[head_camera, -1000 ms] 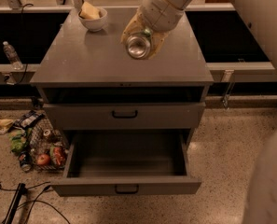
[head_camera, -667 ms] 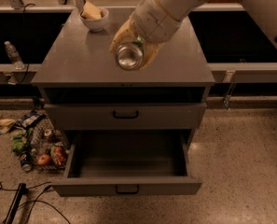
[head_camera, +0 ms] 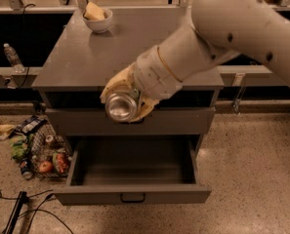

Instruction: Place green can into middle drawer

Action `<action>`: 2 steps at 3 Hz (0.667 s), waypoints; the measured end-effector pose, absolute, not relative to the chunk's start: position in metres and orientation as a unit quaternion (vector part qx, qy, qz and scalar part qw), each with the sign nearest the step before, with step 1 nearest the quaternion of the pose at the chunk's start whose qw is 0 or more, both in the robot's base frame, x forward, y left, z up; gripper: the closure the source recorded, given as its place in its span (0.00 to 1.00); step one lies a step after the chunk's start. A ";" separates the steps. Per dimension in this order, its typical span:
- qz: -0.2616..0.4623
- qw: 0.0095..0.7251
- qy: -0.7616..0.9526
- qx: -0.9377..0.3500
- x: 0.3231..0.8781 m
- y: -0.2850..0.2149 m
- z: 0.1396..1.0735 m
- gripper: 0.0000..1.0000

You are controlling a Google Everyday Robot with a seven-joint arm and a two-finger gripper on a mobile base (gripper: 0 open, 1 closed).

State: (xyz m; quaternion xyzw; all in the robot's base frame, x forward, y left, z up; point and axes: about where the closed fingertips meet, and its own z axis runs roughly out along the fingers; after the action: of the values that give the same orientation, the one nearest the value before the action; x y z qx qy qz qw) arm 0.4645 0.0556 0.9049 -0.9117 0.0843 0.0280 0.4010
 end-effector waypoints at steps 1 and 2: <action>0.059 0.461 0.141 -0.874 0.441 0.056 0.864 1.00; 0.112 0.488 0.244 -0.830 0.414 0.031 0.759 1.00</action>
Offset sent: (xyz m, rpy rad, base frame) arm -0.0843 -0.0493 -0.2679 0.2912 0.4807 -0.3820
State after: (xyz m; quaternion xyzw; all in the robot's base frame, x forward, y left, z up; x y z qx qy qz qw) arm 0.4139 0.0310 0.7588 -0.8304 0.2441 0.1115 0.4882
